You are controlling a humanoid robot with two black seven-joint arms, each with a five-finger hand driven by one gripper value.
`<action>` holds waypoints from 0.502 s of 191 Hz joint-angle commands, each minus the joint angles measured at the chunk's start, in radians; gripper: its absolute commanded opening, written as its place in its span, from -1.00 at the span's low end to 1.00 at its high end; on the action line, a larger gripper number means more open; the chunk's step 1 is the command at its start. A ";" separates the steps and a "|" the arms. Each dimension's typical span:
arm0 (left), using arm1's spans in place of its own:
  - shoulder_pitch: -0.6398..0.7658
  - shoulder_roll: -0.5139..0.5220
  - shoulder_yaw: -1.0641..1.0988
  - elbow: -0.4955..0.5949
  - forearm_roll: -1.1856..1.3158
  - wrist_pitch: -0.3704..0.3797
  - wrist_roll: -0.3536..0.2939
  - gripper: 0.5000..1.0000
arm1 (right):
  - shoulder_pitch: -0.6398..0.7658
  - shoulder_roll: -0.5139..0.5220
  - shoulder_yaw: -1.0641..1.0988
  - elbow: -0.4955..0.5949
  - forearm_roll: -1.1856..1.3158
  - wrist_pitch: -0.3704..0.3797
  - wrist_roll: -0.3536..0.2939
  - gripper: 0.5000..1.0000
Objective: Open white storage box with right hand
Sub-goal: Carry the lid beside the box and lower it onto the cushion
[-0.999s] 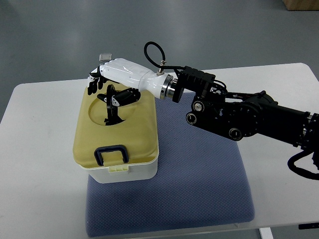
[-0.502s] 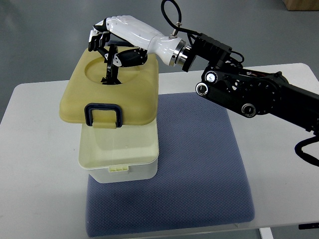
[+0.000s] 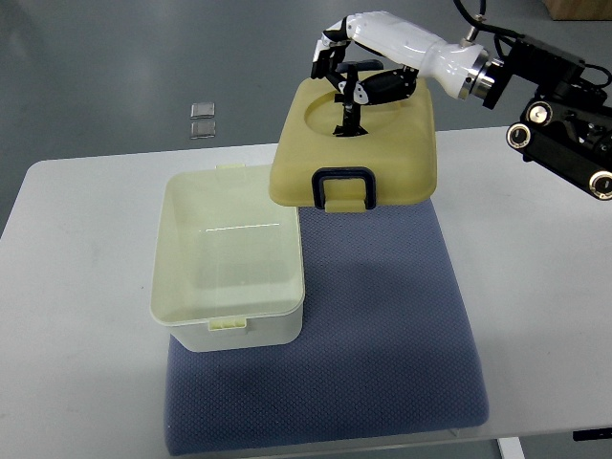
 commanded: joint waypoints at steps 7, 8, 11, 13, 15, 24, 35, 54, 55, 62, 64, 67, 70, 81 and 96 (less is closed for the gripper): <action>-0.001 0.000 0.000 -0.003 0.000 0.000 0.000 1.00 | -0.056 -0.063 -0.018 -0.011 -0.010 0.005 0.050 -1.00; -0.001 0.000 0.000 -0.003 0.000 0.000 0.000 1.00 | -0.056 -0.063 -0.018 -0.011 -0.010 0.005 0.050 -1.00; -0.001 0.000 0.002 -0.003 0.000 0.000 0.001 1.00 | -0.062 -0.073 -0.023 -0.017 -0.010 0.005 0.059 -1.00; -0.001 0.000 0.000 -0.003 0.000 0.000 0.001 1.00 | -0.065 -0.076 -0.026 -0.020 -0.010 0.005 0.065 -1.00; 0.001 0.000 0.002 -0.003 0.000 0.000 0.001 1.00 | -0.068 -0.079 -0.029 -0.023 -0.010 0.005 0.070 -1.00; -0.001 0.000 0.002 -0.003 0.000 0.000 0.001 1.00 | -0.082 -0.086 -0.048 -0.038 -0.015 0.002 0.079 -1.00; -0.001 0.000 0.003 -0.004 0.000 0.000 0.001 1.00 | -0.096 -0.086 -0.074 -0.060 -0.021 -0.004 0.079 -1.00; -0.001 0.000 0.003 -0.004 0.000 0.000 0.001 1.00 | -0.117 -0.083 -0.109 -0.095 -0.021 -0.025 0.079 -1.00; -0.001 0.000 0.003 -0.004 0.000 0.000 0.001 1.00 | -0.119 -0.083 -0.112 -0.098 -0.021 -0.028 0.079 -1.00; -0.001 0.000 0.003 -0.004 0.000 0.000 0.001 1.00 | -0.125 -0.083 -0.123 -0.103 -0.021 -0.038 0.079 -1.00; -0.001 0.000 0.003 -0.004 0.000 0.000 0.001 1.00 | -0.126 -0.083 -0.127 -0.104 -0.021 -0.041 0.079 -1.00; 0.001 0.000 0.003 -0.004 0.000 0.000 0.001 1.00 | -0.129 -0.083 -0.130 -0.106 -0.021 -0.042 0.079 -1.00; 0.001 0.000 0.003 -0.004 0.000 0.000 0.001 1.00 | -0.132 -0.083 -0.136 -0.107 -0.021 -0.047 0.079 -1.00; -0.001 0.000 0.003 -0.004 0.000 0.000 0.001 1.00 | -0.140 -0.079 -0.147 -0.109 -0.021 -0.058 0.079 -1.00; -0.001 0.000 0.003 -0.004 0.000 0.000 0.001 1.00 | -0.151 -0.069 -0.164 -0.111 -0.021 -0.070 0.079 -1.00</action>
